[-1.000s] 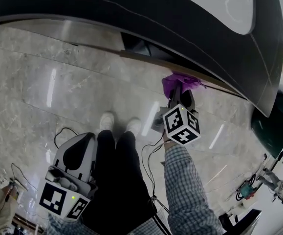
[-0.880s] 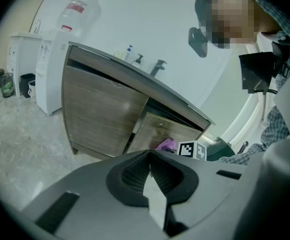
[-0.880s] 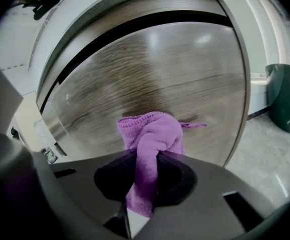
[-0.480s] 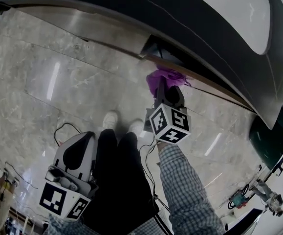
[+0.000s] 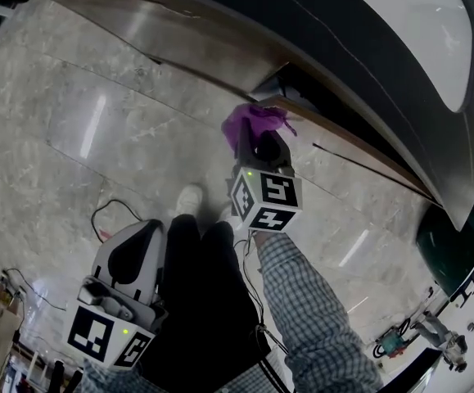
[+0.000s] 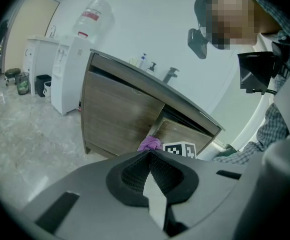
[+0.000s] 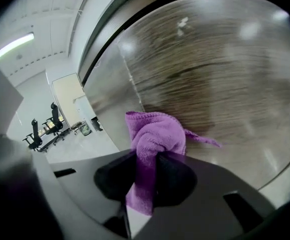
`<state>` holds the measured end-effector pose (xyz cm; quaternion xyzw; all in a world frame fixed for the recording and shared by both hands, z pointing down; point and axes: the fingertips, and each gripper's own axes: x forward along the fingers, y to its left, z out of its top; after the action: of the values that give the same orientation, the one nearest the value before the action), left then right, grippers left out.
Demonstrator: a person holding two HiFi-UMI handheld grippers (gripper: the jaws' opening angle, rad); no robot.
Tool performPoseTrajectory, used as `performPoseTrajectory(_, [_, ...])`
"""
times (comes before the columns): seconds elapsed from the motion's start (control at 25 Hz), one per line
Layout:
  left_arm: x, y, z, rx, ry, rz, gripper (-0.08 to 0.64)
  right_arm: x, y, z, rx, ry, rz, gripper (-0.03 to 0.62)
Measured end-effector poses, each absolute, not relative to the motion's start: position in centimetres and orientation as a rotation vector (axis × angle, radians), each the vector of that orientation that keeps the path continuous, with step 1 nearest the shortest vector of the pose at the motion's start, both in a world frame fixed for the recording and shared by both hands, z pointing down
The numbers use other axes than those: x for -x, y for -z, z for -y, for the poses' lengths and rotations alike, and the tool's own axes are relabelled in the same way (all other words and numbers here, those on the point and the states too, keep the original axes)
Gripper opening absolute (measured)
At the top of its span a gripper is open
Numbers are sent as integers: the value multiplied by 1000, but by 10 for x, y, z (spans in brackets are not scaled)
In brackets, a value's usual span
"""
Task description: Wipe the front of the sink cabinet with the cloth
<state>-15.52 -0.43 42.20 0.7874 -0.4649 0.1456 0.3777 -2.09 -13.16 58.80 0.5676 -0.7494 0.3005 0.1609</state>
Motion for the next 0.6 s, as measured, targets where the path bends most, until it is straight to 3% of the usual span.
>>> performPoseTrajectory(0.6, [154,-438,-3,-1990,-385,1198,11,72,-630,97,-1313,-827,2207,77])
